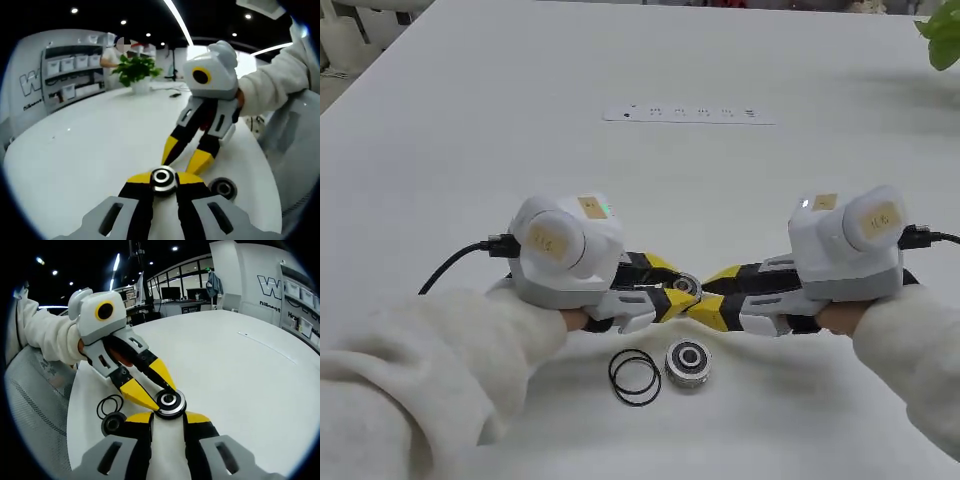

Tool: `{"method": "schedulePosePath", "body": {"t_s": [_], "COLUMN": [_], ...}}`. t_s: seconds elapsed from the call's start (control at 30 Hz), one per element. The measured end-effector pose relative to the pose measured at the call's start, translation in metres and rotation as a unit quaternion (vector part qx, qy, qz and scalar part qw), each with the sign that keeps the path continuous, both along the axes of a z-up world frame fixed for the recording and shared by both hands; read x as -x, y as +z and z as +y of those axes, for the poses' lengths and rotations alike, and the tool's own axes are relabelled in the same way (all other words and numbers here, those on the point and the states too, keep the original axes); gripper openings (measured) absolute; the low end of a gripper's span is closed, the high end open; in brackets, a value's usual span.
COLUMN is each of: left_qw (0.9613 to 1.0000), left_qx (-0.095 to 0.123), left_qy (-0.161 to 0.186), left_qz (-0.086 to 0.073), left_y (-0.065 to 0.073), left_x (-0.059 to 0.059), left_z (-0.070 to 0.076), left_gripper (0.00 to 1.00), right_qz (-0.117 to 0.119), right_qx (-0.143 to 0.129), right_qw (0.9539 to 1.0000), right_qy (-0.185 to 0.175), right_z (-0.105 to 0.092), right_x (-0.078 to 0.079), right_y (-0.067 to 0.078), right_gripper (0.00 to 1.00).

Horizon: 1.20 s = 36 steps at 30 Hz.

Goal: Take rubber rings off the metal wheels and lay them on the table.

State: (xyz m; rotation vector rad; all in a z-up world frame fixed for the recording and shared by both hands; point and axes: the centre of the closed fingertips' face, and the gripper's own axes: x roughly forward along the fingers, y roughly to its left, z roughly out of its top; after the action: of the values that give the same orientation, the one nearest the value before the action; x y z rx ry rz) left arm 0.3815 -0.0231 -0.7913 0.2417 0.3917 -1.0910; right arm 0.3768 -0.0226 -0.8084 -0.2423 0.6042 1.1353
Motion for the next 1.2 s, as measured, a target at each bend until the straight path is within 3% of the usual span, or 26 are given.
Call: {"method": "schedulePosePath", "body": {"t_s": [0.27, 0.53, 1.2], "left_qw": [0.9999, 0.9999, 1.0000], "left_qx": [-0.005, -0.001, -0.001], "left_qy": [0.011, 0.011, 0.009], "left_qz": [-0.002, 0.003, 0.004], "left_y": [-0.0024, -0.0020, -0.0023], "left_x": [-0.0043, -0.0025, 0.0008], "left_z": [0.0007, 0.0012, 0.0032], "left_gripper": [0.14, 0.14, 0.14], "right_qz": [-0.017, -0.036, -0.040], "right_qx": [-0.002, 0.010, 0.040], "right_qw": [0.9998, 0.9992, 0.9979], "right_qy": [-0.005, 0.015, 0.031], "right_z": [0.0040, 0.0042, 0.0017], "right_x": [-0.0024, 0.0003, 0.0019], "right_y": [0.0029, 0.0018, -0.0013], "right_gripper": [0.26, 0.18, 0.15]}}
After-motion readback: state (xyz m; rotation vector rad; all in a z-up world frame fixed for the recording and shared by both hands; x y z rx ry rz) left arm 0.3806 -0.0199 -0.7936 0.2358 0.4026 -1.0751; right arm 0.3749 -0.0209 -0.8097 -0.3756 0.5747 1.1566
